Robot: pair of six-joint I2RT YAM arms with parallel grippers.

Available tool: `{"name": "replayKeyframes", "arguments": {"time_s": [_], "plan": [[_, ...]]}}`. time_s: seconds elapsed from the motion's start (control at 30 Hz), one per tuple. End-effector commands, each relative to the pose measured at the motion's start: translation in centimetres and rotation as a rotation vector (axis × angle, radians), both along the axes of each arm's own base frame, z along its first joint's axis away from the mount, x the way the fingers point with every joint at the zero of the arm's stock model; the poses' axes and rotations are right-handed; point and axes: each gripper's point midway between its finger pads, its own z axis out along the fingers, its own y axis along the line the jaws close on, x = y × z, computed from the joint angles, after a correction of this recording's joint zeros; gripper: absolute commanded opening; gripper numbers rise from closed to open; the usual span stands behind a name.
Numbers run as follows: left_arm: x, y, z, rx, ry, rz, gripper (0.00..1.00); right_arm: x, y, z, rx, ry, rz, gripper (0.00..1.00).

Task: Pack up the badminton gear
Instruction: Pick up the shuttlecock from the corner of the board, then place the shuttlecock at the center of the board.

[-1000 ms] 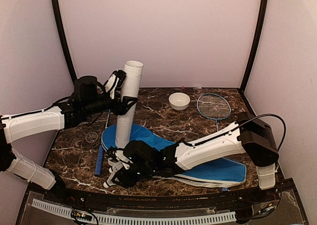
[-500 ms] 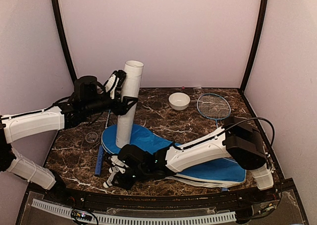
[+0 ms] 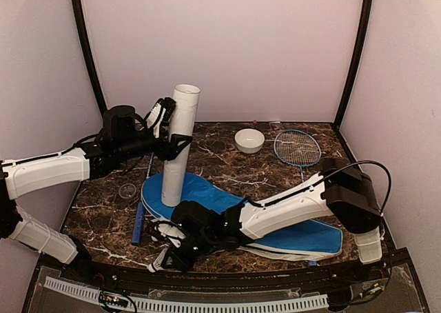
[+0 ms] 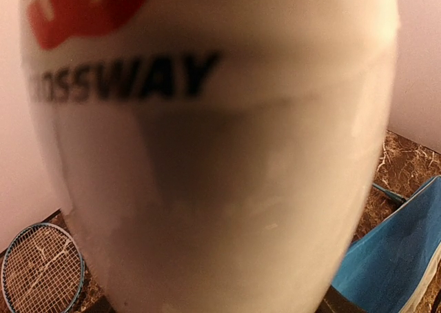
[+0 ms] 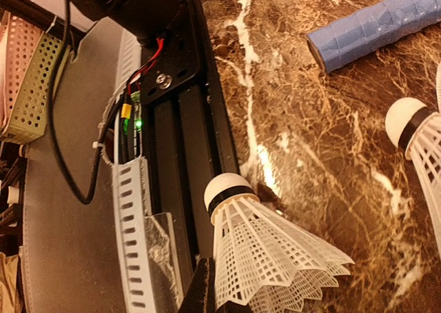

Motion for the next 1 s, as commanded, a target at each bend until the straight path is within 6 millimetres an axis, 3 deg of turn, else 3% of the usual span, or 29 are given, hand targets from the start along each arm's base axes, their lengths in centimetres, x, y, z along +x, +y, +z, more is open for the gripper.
{"name": "replayKeyframes", "arguments": {"time_s": [0.0, 0.17, 0.6, 0.83, 0.97], "plan": [[-0.3, 0.2, 1.4, -0.023, -0.046, -0.008, 0.67, -1.3, -1.7, 6.2, 0.128, 0.002, 0.062, 0.00], [-0.3, 0.2, 1.4, -0.024, -0.046, -0.008, 0.67, 2.9, -5.6, 10.4, 0.168, -0.029, -0.122, 0.00], [-0.1, 0.2, 0.9, -0.017, -0.039, -0.008, 0.68, 22.0, -25.1, 11.5, 0.155, -0.082, -0.986, 0.00], [-0.2, 0.0, 0.8, -0.010, -0.038, -0.021, 0.67, 28.6, -31.3, 11.8, 0.230, -0.072, -1.319, 0.00], [-0.3, 0.0, 0.9, -0.011, -0.041, -0.024, 0.67, 30.5, -32.6, 10.7, 0.258, -0.026, -1.401, 0.00]]}}
